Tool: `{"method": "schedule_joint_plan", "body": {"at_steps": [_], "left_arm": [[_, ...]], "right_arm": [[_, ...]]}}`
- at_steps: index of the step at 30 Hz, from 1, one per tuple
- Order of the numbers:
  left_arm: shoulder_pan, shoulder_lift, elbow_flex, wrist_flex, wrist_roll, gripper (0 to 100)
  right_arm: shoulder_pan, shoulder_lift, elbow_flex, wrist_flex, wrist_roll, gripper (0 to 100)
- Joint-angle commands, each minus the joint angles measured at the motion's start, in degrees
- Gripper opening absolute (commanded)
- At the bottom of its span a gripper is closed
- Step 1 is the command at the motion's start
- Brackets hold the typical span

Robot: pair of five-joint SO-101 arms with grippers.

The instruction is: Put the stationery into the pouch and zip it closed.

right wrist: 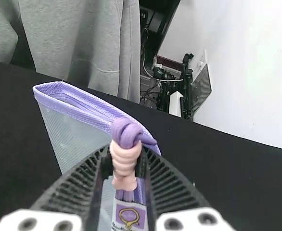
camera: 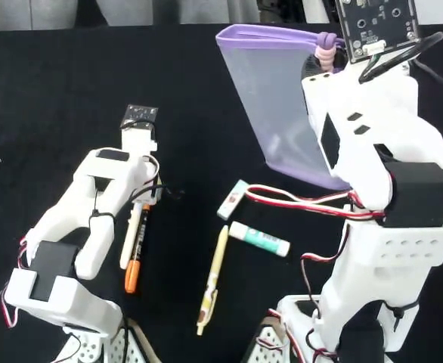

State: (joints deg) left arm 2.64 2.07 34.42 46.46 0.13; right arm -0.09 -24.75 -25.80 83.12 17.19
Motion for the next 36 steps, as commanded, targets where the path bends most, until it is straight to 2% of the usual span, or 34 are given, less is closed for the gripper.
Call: {"method": "schedule_joint_plan", "body": {"at_steps": [1,5,17,22,29,33,36], "left_arm": [[-0.2,0.2,-2.1,-0.7,-0.1,8],[-0.1,0.2,-2.3,-0.7,-0.1,5],[2.7,-0.4,-2.2,-4.9,-0.1,5],[2.8,-1.1,4.5,-16.7,-0.1,5],[2.9,-18.5,18.2,-29.2,0.1,5],[2.7,-31.4,26.8,-35.0,5.9,5],[1.2,-40.8,31.3,-37.5,7.2,5]], "right_arm": [[-1.4,-0.2,-2.9,-1.7,-0.4,1.1],[-2.1,-0.3,-3.4,-0.7,-0.4,1.1],[-2.2,-0.3,-3.4,-0.6,-0.4,1.1],[-2.3,-0.3,-3.4,-0.7,-0.4,1.1],[-2.3,-0.3,-3.4,-0.6,-0.4,1.1],[-2.3,-0.3,-3.4,-0.6,-0.4,1.1],[-2.3,-0.3,-3.4,-0.6,-0.4,1.1]]}}
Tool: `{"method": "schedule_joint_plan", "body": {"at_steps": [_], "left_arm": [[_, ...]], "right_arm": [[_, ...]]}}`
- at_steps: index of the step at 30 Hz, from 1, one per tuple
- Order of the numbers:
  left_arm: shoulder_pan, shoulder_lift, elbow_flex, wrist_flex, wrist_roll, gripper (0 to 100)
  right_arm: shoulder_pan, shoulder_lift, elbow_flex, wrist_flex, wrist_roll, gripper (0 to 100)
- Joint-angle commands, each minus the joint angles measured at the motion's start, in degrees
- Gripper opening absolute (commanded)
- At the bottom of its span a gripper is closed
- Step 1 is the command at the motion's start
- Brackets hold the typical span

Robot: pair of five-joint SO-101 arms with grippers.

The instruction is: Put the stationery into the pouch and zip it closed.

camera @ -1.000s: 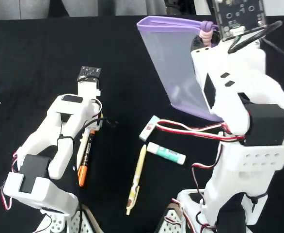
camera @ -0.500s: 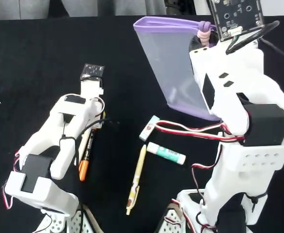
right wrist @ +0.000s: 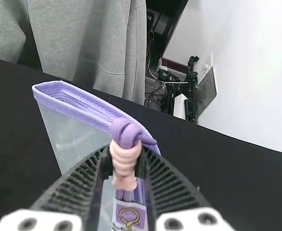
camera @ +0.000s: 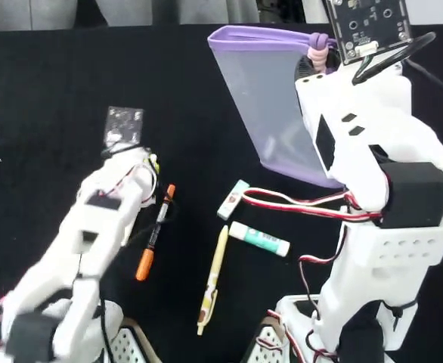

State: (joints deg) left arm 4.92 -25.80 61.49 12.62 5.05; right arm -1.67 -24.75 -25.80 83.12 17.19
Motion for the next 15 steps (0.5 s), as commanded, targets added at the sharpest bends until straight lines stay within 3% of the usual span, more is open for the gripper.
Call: {"method": "schedule_joint_plan", "body": {"at_steps": [1,8,13,15], "left_arm": [[-1.5,-15.6,5.3,-4.0,2.5,5],[-5.5,-25.1,7.9,-0.4,2.2,8],[-7.7,-11.3,-0.2,9.5,2.2,31],[-7.6,-2.1,-7.3,14.9,1.2,31]], "right_arm": [[-0.7,-0.3,-3.4,-0.6,-0.4,1.1],[-0.7,-0.3,-3.4,-0.6,-0.4,1.1],[-0.7,-0.3,-3.4,-0.6,-0.4,1.1],[-0.7,-0.3,-3.4,-0.6,-0.4,1.1]]}}
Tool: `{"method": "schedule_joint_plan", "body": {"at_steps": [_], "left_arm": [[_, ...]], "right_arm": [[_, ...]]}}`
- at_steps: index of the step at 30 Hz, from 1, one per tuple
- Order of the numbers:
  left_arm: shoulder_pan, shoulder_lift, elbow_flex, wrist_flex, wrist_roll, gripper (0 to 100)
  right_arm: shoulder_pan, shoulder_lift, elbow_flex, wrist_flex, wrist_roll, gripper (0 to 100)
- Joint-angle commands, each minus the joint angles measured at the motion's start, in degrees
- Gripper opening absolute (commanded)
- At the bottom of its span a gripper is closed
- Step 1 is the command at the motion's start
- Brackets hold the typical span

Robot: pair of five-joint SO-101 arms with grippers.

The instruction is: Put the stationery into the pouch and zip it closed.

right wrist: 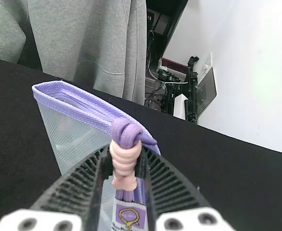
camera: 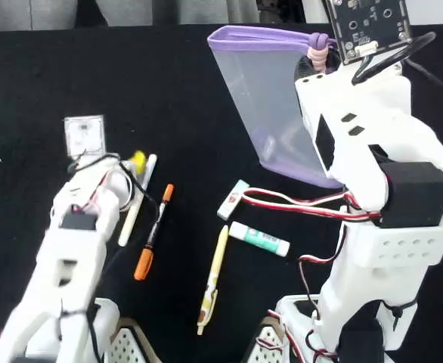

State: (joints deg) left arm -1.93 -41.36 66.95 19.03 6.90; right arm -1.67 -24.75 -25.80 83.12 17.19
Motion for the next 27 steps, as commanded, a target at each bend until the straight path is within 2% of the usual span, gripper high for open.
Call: {"method": "schedule_joint_plan", "body": {"at_steps": [1,6,9,12,27], "left_arm": [[-0.6,18.7,-16.7,10.6,-2.1,30],[0.3,43.0,-32.8,12.9,-6.1,21],[0.3,51.4,-40.0,14.7,-7.4,19],[0.4,52.0,-43.5,18.9,-7.6,18],[2.7,52.3,-43.2,18.2,-7.6,18]], "right_arm": [[-0.7,-0.3,-3.4,-0.6,-0.4,1.1],[-0.7,-0.3,-3.4,-0.5,-0.4,1.1],[-0.7,-0.3,-3.4,-0.5,-0.4,1.1],[-0.7,-0.3,-3.4,-0.5,-0.4,1.1],[-0.7,-0.3,-3.4,-0.5,-0.4,1.1]]}}
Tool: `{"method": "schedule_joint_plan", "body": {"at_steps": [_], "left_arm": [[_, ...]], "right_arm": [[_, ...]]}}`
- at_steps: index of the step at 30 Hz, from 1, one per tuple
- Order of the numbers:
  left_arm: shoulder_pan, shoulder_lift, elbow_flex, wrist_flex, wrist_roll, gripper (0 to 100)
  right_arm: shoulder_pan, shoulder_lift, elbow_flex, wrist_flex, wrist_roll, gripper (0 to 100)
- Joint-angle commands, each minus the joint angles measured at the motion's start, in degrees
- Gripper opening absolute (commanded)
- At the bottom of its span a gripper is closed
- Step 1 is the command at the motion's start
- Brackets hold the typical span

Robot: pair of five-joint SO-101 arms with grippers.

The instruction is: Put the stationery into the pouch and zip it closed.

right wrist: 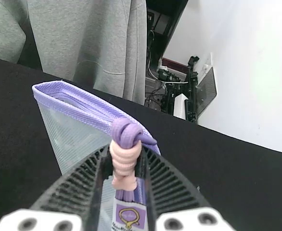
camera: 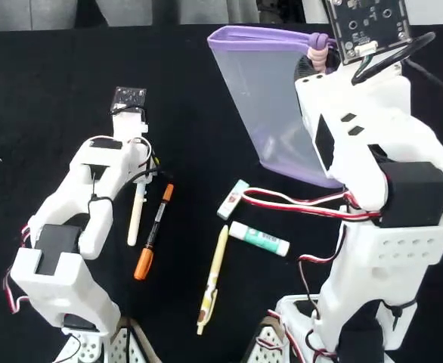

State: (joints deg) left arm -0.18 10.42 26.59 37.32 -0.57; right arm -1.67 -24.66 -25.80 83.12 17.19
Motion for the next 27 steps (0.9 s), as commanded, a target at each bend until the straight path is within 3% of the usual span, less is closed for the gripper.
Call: {"method": "schedule_joint_plan", "body": {"at_steps": [1,14,19,27], "left_arm": [[0.9,0.5,-2.9,-0.1,-0.3,18],[1.2,0.5,-2.9,-0.1,0.1,18],[1.3,0.5,-2.9,-0.2,-0.3,3],[0.9,0.0,-3.4,-0.4,0.1,3]], "right_arm": [[-0.7,-0.4,-3.4,-0.5,-0.4,1.1],[-0.7,-0.4,-3.4,-0.5,-0.4,1.1],[-0.7,-0.4,-3.4,-0.5,-0.4,1.1],[-0.8,-0.4,-3.4,-0.5,-0.4,1.1]]}}
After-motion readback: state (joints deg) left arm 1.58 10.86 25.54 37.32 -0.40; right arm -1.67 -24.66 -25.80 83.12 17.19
